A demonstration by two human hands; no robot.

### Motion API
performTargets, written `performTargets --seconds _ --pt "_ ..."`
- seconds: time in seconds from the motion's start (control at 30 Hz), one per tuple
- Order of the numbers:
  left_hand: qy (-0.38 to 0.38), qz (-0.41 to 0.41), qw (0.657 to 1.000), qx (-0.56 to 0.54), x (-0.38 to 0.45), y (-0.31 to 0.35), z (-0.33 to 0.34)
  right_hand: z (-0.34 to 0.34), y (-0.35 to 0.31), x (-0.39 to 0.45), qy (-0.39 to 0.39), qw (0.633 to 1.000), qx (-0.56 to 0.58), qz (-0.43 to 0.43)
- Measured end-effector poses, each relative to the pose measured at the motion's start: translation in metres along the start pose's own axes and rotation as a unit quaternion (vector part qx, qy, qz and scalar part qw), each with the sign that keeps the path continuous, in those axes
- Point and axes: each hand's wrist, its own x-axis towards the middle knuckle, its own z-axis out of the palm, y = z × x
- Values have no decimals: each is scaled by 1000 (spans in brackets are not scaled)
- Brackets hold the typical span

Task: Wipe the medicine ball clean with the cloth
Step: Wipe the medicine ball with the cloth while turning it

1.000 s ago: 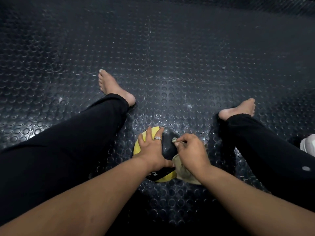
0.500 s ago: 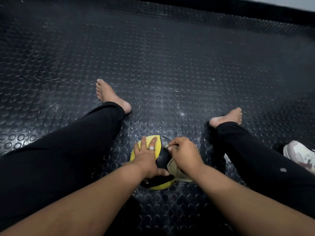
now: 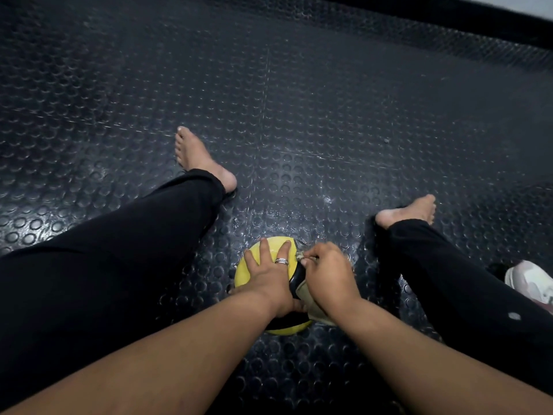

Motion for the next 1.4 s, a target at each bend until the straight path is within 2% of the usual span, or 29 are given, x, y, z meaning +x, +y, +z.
performTargets --seconds 0.23,0.3,0.47,0.7,0.9,1.1,1.27,1.4 --pt "8 14 1000 0 -5 3 -2 -3 3 26 -12 997 29 73" --pt "7 14 1000 3 -5 2 -5 -4 0 25 -15 998 18 59" --pt "-3 9 999 32 -5 3 -11 -1 -3 0 -23 999 14 -39" --pt "10 10 1000 -4 -5 3 -2 -2 -1 40 -31 1000 -1 4" --pt "11 23 1000 -14 -4 0 -5 -7 -4 19 -38 998 -12 -50" --pt "12 24 1000 -3 -6 2 -3 -9 -5 37 -49 999 -10 2" --pt "9 27 1000 -5 -6 -3 -9 -8 -11 31 -66 995 -64 -41" --pt "12 29 1000 -1 -5 -2 -11 -8 -10 13 -49 996 -42 -60"
